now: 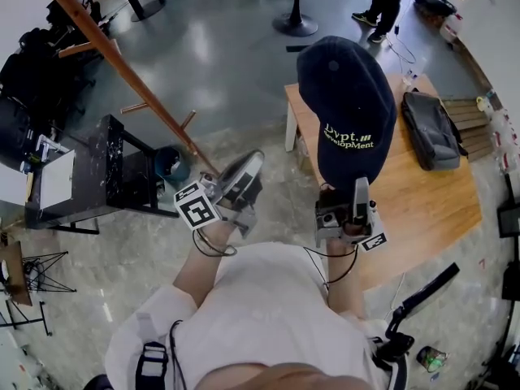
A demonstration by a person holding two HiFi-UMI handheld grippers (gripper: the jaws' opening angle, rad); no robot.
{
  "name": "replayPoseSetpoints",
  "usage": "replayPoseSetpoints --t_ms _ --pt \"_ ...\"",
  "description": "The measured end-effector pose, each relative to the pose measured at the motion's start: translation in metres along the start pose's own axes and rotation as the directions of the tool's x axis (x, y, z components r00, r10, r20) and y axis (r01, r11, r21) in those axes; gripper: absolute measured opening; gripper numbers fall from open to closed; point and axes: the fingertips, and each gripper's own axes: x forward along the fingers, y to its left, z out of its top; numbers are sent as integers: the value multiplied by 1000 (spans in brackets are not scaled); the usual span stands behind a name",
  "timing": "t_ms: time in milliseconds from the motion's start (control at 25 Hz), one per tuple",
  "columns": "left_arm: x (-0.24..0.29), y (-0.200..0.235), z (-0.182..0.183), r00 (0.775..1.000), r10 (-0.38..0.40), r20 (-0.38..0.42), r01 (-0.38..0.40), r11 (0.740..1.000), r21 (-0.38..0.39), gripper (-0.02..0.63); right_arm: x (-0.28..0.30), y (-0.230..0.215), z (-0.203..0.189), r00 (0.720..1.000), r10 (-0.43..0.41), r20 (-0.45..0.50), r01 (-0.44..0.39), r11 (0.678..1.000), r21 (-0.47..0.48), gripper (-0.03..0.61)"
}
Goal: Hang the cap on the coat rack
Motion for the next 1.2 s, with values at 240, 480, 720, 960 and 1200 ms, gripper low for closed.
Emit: replayPoseSetpoints --t_ms 240,480,720,960,1200 --pt "6 5 -10 1000 12 -3 -12 1000 -5 9 -5 -9 4 1000 -3 6 3 999 32 46" --pt "23 11 -23 1000 -24 -15 22 994 -104 16 -1 -25 2 1000 -10 13 9 995 96 46" --pt "52 -4 -48 986 -143 -83 122 970 -212 324 14 -24 -21 1000 27 -2 -26 982 188 46" --pt "54 -10 -21 962 -273 -8 258 920 -294 339 32 -41 -64 999 32 -35 -20 958 286 46" --pt "48 -11 -9 955 -281 96 297 897 -328 198 18 -46 -68 1000 -4 -22 11 936 351 46"
